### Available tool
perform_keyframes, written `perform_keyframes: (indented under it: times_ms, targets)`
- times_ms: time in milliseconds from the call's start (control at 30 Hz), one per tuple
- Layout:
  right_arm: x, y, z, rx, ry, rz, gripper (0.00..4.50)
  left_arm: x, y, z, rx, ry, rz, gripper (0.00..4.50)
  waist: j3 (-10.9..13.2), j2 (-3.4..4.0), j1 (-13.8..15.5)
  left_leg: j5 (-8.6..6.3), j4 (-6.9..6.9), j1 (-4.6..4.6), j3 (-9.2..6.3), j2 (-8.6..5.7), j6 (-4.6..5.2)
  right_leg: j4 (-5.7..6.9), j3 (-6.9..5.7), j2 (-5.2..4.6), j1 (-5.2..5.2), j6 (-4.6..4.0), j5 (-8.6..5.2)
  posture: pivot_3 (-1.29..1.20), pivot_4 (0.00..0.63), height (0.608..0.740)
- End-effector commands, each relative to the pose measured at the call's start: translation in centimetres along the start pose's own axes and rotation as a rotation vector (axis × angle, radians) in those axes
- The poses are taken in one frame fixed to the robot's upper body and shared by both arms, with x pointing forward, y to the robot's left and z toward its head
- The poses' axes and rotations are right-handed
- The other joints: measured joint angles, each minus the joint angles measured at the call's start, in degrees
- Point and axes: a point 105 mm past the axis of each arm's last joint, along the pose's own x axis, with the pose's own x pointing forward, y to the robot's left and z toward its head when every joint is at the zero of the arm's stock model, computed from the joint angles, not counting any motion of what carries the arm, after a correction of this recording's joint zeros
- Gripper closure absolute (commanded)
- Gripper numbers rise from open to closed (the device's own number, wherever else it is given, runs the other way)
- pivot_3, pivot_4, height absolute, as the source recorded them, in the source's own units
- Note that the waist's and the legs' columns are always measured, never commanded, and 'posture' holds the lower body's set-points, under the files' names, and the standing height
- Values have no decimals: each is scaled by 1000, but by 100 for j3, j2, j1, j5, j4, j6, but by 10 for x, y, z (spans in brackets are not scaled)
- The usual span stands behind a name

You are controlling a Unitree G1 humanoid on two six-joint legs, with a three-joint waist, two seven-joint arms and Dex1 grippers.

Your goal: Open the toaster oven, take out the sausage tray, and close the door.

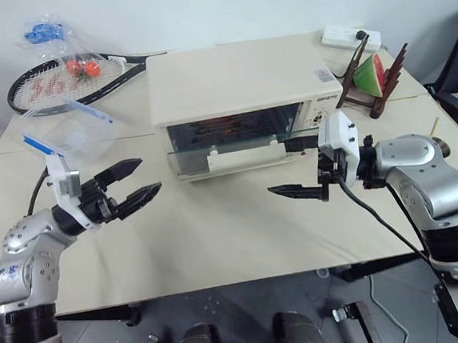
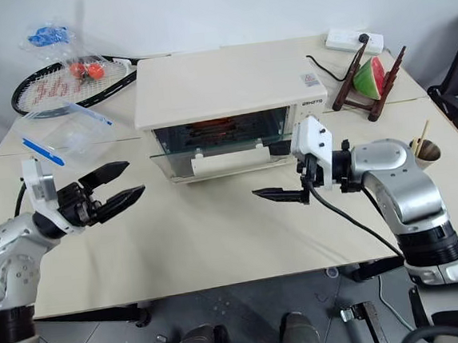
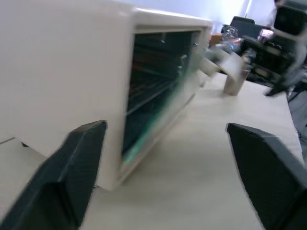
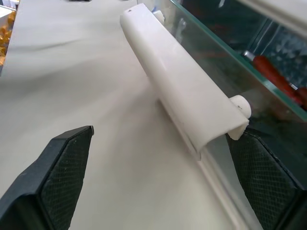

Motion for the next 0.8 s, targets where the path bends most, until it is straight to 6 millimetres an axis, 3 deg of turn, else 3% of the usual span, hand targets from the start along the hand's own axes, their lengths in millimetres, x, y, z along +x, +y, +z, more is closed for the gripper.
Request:
perform_keyframes:
  times_ms: [33, 333, 500, 800]
  targets:
    - [4, 12, 4, -40, -3, 51, 0, 3, 2, 10, 15, -20, -27, 1547, 0, 0, -6, -1, 0, 1, 1, 0, 0, 0, 0, 0, 0, 0, 0, 0, 150, 740]
    - [4, 19, -3, -35, 15, 27, 0, 16, -6, 10, -66, 17, -171, 4378, 0, -1, -5, -2, -1, 8, 9, 2, -1, 2, 5, 1, 0, 0, 0, 0, 150, 740]
    - [6, 30, -5, -16, 15, 28, 0, 38, 2, 2, -72, 27, -183, 4443, 1, -3, 23, -2, 6, 6, 8, 1, 0, 2, 6, 1, 3, 0, 0, 0, 150, 740]
    - [5, 41, -10, 15, 35, 15, 0, 52, -2, -16, -102, 108, -281, 4443, 2, -5, -3, -4, 0, 7, 18, 2, 0, 1, 13, 3, -5, 0, 0, 0, 150, 740]
